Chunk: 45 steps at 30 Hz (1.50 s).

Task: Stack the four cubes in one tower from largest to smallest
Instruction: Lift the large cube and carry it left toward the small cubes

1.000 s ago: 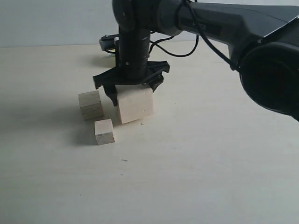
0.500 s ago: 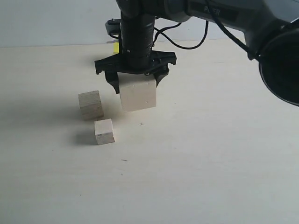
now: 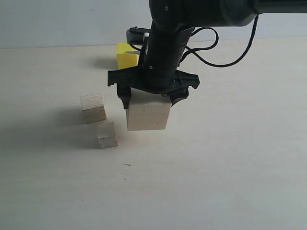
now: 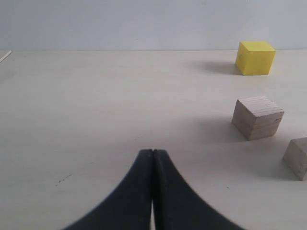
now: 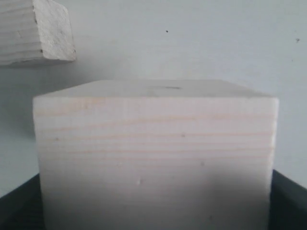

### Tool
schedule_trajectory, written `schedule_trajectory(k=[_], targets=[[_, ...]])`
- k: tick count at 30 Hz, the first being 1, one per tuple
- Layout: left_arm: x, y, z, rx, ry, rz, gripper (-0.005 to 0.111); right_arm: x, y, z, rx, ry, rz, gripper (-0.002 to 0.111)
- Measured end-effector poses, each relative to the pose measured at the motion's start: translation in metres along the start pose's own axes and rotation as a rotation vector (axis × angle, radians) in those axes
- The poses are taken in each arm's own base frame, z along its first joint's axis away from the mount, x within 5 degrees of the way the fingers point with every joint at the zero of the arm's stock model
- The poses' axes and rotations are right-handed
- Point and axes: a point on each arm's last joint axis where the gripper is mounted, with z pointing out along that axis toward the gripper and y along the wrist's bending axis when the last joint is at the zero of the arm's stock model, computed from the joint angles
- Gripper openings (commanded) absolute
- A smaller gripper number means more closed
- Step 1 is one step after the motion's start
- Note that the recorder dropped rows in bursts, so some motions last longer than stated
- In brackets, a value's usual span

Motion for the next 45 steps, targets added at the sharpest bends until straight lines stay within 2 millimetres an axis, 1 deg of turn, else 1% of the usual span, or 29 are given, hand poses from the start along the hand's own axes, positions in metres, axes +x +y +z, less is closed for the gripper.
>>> schedule_trajectory(k=[6, 12, 14, 16, 20, 22, 25, 26, 32, 33, 37, 45], targets=[[0.0, 0.0, 0.0, 0.0, 0.0, 0.0, 0.0, -0.003, 0.002, 0.0, -0.017, -0.037, -0.007, 0.0], [0.0, 0.0, 0.0, 0.0, 0.0, 0.0, 0.0, -0.005, 0.002, 0.019, -0.01, -0.025, -0.004, 0.0], [0.0, 0.0, 0.0, 0.0, 0.0, 0.0, 0.0, -0.008, 0.004, 0.023, -0.012, -0.021, -0.001, 0.0], [0.0, 0.0, 0.0, 0.0, 0.0, 0.0, 0.0, -0.012, 0.007, 0.025, -0.016, -0.023, -0.001, 0.0], [0.0, 0.0, 0.0, 0.0, 0.0, 0.0, 0.0, -0.021, 0.014, 0.021, -0.025, -0.031, 0.006, 0.0], [0.0, 0.0, 0.0, 0.0, 0.0, 0.0, 0.0, -0.023, 0.014, 0.026, -0.006, -0.006, 0.008, 0.0], [0.0, 0.0, 0.0, 0.0, 0.0, 0.0, 0.0, -0.021, 0.009, 0.044, 0.068, 0.067, 0.012, 0.0], [0.0, 0.0, 0.0, 0.0, 0.0, 0.0, 0.0, -0.02, 0.008, 0.046, 0.077, 0.074, 0.012, 0.0], [0.0, 0.0, 0.0, 0.0, 0.0, 0.0, 0.0, -0.033, 0.016, 0.037, 0.061, 0.033, 0.038, 0.0], [0.0, 0.0, 0.0, 0.0, 0.0, 0.0, 0.0, -0.034, 0.016, 0.038, 0.065, 0.038, 0.04, 0.0], [0.0, 0.0, 0.0, 0.0, 0.0, 0.0, 0.0, -0.033, 0.014, 0.057, 0.115, 0.11, 0.06, 0.0], [0.0, 0.0, 0.0, 0.0, 0.0, 0.0, 0.0, -0.032, 0.013, 0.058, 0.127, 0.123, 0.086, 0.0]])
